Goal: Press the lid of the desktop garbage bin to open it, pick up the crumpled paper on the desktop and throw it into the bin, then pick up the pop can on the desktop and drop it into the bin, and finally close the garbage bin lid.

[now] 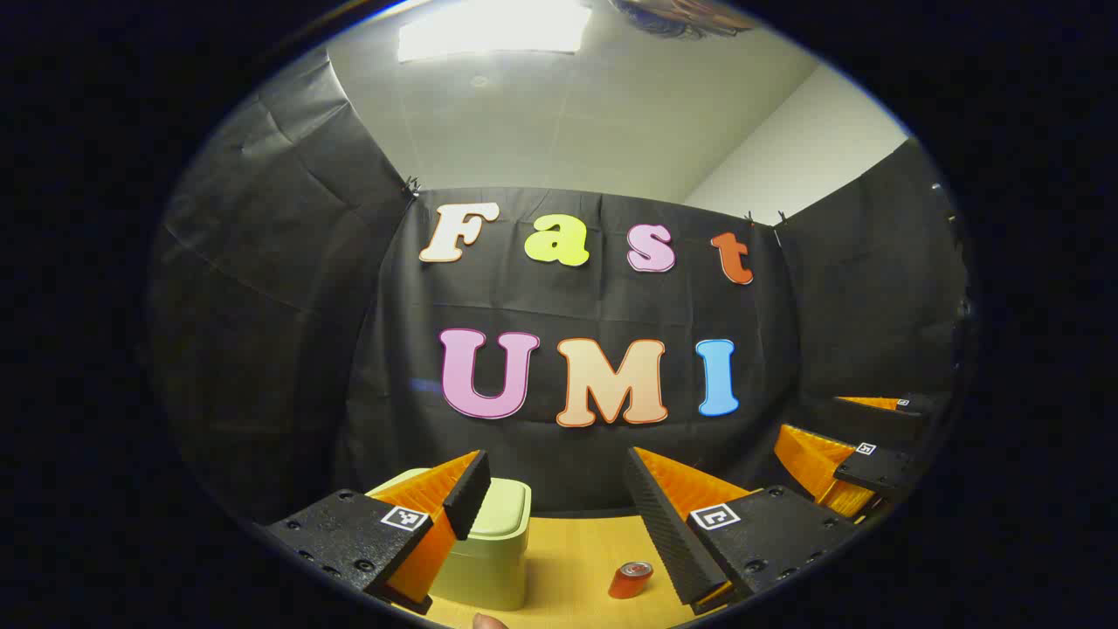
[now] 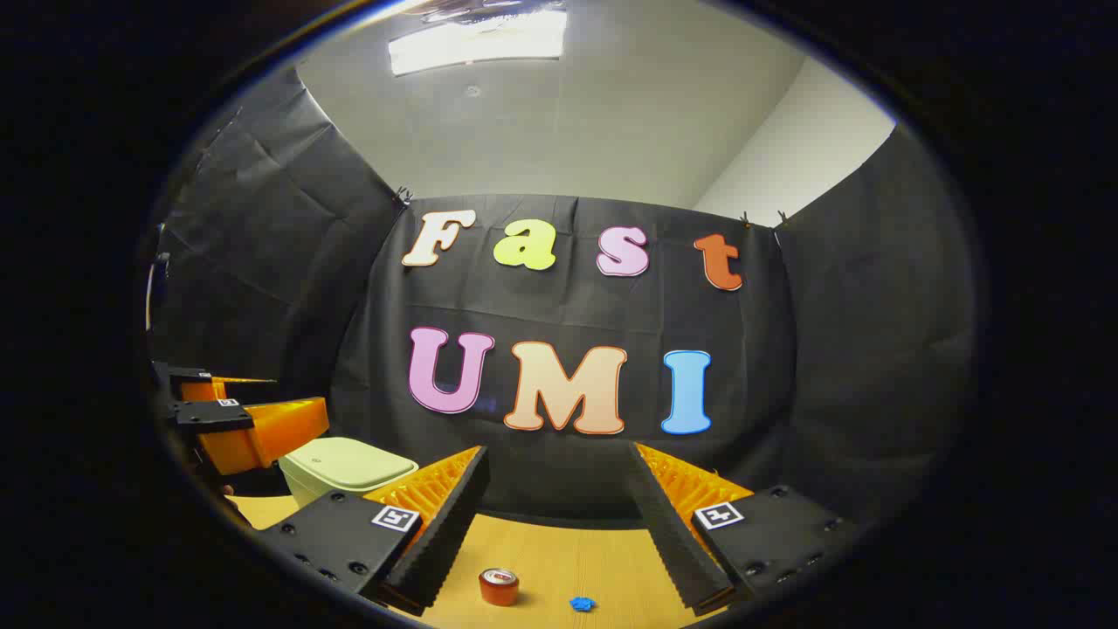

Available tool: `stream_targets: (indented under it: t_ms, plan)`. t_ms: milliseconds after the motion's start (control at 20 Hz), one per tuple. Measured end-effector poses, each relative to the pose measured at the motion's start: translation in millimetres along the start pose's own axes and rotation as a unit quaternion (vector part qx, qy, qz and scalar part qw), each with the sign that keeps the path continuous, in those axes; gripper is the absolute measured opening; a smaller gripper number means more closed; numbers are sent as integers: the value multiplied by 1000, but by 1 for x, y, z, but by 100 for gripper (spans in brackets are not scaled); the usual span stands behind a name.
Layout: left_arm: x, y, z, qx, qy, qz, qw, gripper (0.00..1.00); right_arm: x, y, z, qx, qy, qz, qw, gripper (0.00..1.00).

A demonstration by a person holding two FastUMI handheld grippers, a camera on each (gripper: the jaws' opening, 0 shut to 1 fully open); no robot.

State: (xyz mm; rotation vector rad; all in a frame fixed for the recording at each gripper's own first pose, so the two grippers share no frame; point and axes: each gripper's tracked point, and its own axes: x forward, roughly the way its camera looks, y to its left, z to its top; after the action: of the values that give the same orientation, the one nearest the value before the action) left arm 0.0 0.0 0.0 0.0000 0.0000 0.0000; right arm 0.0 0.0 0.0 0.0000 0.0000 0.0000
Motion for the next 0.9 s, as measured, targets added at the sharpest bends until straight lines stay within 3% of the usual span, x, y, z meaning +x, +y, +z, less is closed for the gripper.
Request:
stream_targets:
  t_ms: [900]
  plan:
    - [9, -4, -4, 0, 8, -7, 1000, 93, 5, -5, -5, 5, 0, 1, 1000, 98]
